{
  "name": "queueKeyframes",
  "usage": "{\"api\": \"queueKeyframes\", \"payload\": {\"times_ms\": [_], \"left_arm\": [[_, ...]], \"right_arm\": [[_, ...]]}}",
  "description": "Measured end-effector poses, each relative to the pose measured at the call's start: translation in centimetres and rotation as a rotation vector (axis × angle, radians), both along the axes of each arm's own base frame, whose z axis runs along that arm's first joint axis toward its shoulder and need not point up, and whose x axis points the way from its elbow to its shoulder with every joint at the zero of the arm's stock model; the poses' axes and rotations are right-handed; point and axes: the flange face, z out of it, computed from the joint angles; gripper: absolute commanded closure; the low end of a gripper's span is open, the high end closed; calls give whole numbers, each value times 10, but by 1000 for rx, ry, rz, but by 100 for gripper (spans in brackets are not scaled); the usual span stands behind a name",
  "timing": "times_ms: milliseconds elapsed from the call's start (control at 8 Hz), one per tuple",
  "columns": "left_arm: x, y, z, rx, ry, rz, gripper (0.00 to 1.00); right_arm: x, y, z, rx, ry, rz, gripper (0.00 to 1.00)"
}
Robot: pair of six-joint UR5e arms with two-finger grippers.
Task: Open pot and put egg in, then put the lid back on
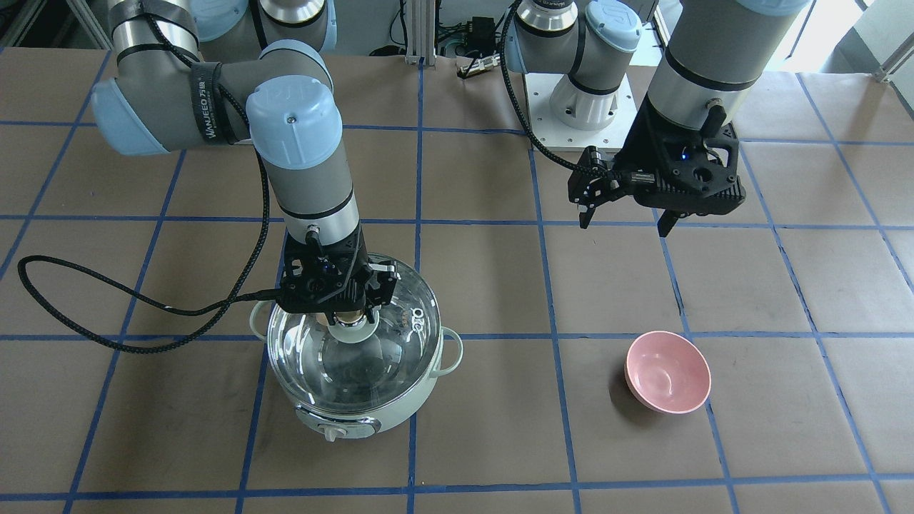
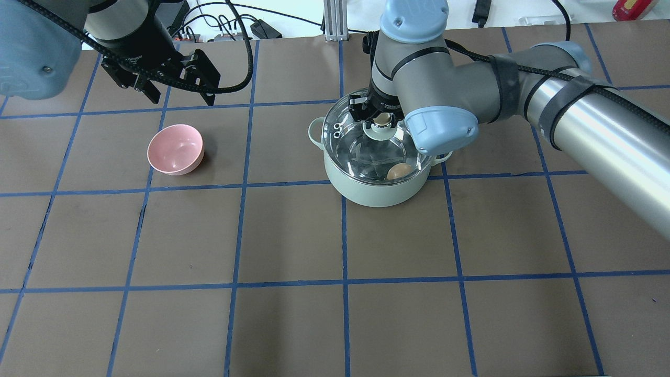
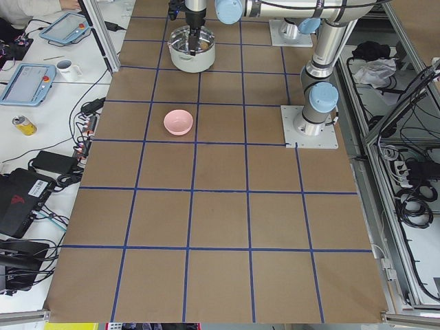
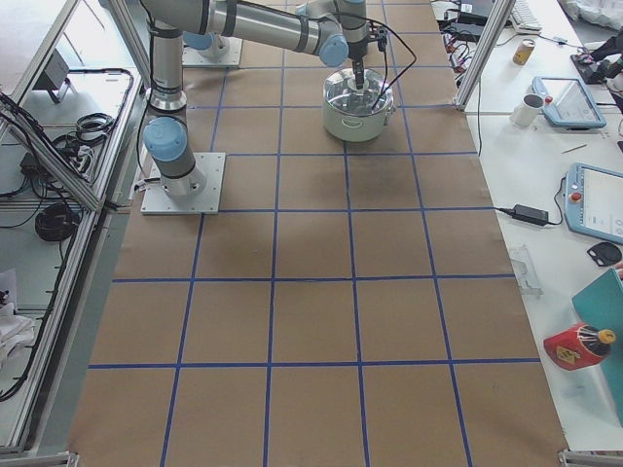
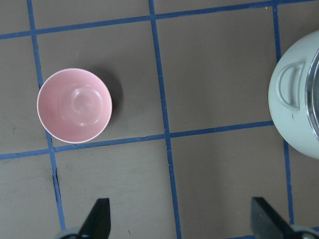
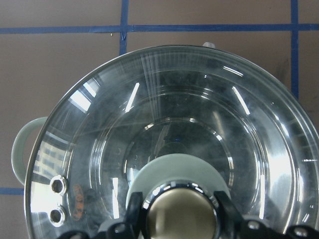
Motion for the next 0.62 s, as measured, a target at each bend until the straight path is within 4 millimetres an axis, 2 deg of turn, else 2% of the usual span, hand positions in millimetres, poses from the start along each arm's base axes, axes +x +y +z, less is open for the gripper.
{"api": "queueKeyframes", "payload": {"times_ms": [125,250,375,500,625], "left_arm": [[0,0,0,0,-1,0,0],[0,0,0,0,-2,0,0],[0,0,0,-2,-3,1,0],[0,0,0,-3,-3,1,0],[0,0,0,-4,-4,1,0]], "right_arm": [[0,0,-1,1,1,-1,98],[0,0,-1,3,2,-1,48],[0,0,-2,5,4,5,14],[0,0,-3,6,7,25,0],[0,0,-3,7,8,39,0]]}}
